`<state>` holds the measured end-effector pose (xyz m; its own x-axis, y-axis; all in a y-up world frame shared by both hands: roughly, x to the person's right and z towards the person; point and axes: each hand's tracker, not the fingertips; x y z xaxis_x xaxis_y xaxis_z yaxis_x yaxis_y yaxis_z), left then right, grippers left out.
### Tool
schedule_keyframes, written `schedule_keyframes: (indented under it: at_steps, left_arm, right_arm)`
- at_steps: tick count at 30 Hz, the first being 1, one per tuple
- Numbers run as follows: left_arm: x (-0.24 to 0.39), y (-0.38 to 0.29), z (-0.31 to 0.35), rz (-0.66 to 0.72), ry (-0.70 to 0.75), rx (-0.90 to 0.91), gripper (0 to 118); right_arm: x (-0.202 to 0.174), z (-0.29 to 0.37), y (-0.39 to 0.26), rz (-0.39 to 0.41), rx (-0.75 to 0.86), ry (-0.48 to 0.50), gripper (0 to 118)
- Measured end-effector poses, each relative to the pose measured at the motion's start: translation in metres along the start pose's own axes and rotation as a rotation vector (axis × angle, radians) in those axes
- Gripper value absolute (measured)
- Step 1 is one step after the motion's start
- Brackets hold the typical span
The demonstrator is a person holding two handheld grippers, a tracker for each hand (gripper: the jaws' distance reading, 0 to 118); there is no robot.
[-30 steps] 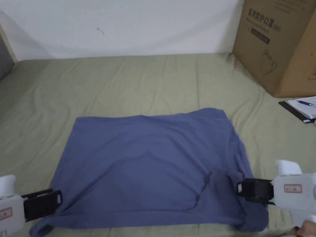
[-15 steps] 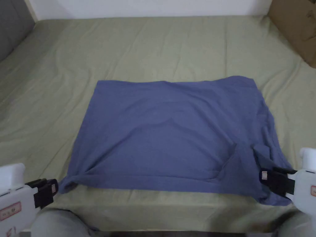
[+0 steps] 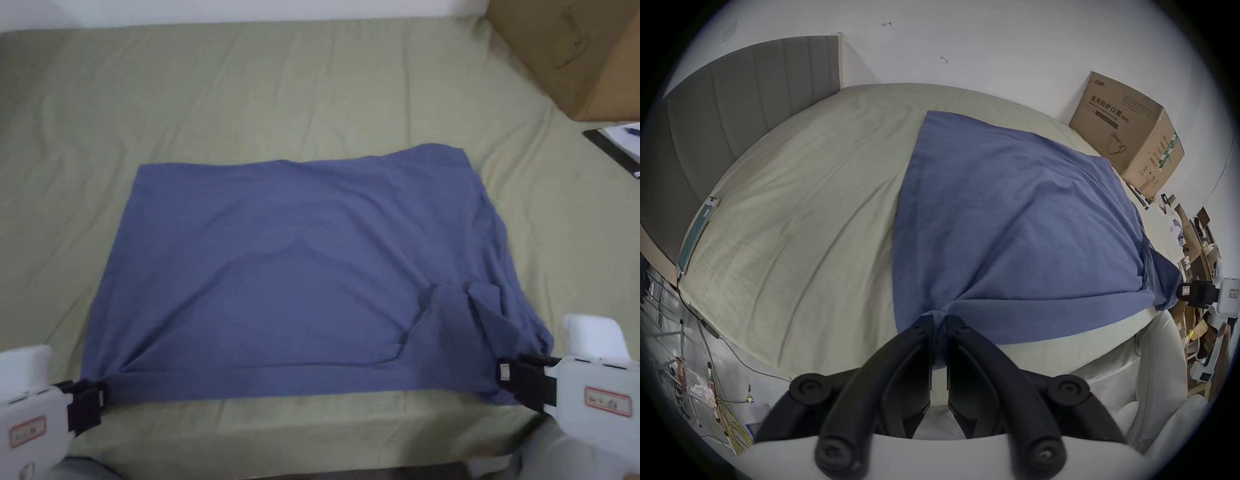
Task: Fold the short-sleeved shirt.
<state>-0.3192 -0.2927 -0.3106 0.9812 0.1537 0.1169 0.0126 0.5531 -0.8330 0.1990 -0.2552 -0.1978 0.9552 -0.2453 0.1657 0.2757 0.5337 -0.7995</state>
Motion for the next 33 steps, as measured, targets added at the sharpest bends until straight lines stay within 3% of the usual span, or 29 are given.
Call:
schedule_keyframes:
  at_steps: [1, 3, 4, 5, 11, 14, 15, 16, 17, 18, 21, 27, 33]
  left_arm:
    - [-0.003, 0.002, -0.005, -0.005, -0.001, -0.014, 5]
    - [-0.004, 0.005, -0.003, -0.013, 0.011, -0.007, 5]
    - [-0.006, 0.008, -0.001, -0.005, 0.002, -0.011, 5]
    - [-0.008, 0.009, 0.003, 0.009, -0.003, -0.009, 5]
    - [0.003, 0.012, 0.014, -0.015, -0.001, -0.005, 5]
    - [0.003, 0.009, 0.009, -0.021, 0.010, -0.003, 5]
    - [0.003, 0.009, 0.008, -0.023, 0.013, 0.001, 5]
    - [0.003, 0.010, 0.008, -0.021, 0.014, 0.001, 5]
    - [0.000, 0.010, 0.008, -0.012, 0.012, 0.001, 5]
    - [-0.002, 0.010, 0.008, 0.000, 0.008, 0.001, 5]
    - [-0.006, 0.010, 0.010, 0.027, -0.004, -0.002, 5]
    - [-0.004, 0.018, 0.018, 0.029, -0.014, -0.005, 5]
    - [-0.002, 0.064, 0.012, -0.033, 0.016, 0.013, 5]
  right_arm:
    - [-0.002, -0.002, -0.001, 0.028, 0.002, -0.056, 71]
    - [-0.004, -0.003, -0.001, 0.062, 0.027, -0.111, 91]
    - [-0.004, -0.002, 0.000, 0.061, 0.022, -0.106, 91]
    - [-0.004, 0.000, 0.002, 0.061, 0.031, -0.101, 102]
    - [0.004, 0.016, 0.013, 0.016, 0.108, -0.058, 99]
    - [0.008, 0.009, 0.018, 0.058, 0.093, -0.093, 99]
    - [0.008, 0.002, 0.018, 0.088, 0.054, -0.127, 94]
    - [0.009, -0.008, 0.017, 0.121, 0.016, -0.138, 79]
    - [0.010, -0.017, 0.014, 0.136, -0.001, -0.122, 46]
    - [0.010, -0.024, 0.013, 0.127, -0.016, -0.116, 2]
    - [0.009, -0.028, 0.012, 0.128, -0.064, -0.127, 1]
    - [0.012, 0.004, 0.030, 0.156, 0.034, -0.133, 1]
    - [0.031, 0.013, 0.096, 0.060, 0.146, -0.163, 1]
